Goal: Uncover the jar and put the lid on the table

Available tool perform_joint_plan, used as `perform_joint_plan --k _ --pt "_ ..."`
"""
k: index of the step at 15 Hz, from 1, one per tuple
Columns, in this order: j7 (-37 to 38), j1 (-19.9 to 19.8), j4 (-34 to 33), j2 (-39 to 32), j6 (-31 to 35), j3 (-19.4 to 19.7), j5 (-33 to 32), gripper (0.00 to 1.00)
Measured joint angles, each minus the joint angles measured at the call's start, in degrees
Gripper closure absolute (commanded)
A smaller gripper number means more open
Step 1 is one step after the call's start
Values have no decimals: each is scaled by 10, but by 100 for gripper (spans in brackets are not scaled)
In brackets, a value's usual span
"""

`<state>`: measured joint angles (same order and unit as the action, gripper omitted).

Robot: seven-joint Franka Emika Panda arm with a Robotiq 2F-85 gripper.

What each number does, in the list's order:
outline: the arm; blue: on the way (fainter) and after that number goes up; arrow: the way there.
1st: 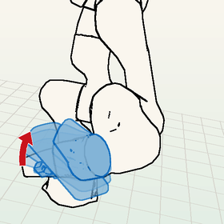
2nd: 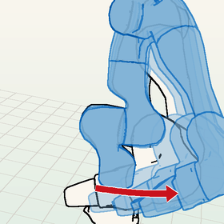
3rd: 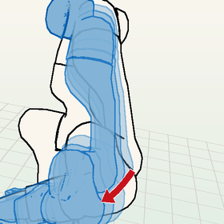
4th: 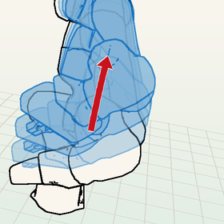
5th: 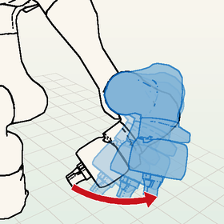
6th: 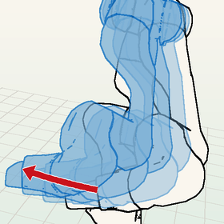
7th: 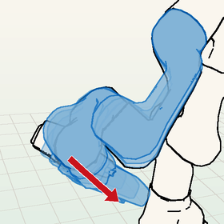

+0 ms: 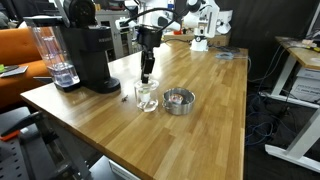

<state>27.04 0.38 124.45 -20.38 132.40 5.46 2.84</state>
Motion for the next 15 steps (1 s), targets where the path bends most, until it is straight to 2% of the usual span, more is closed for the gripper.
perform_joint_plan --k 9,15 --pt "0 12 4 46 0 -7 0 92" --pt "0 29 37 101 -1 -27 -1 92"
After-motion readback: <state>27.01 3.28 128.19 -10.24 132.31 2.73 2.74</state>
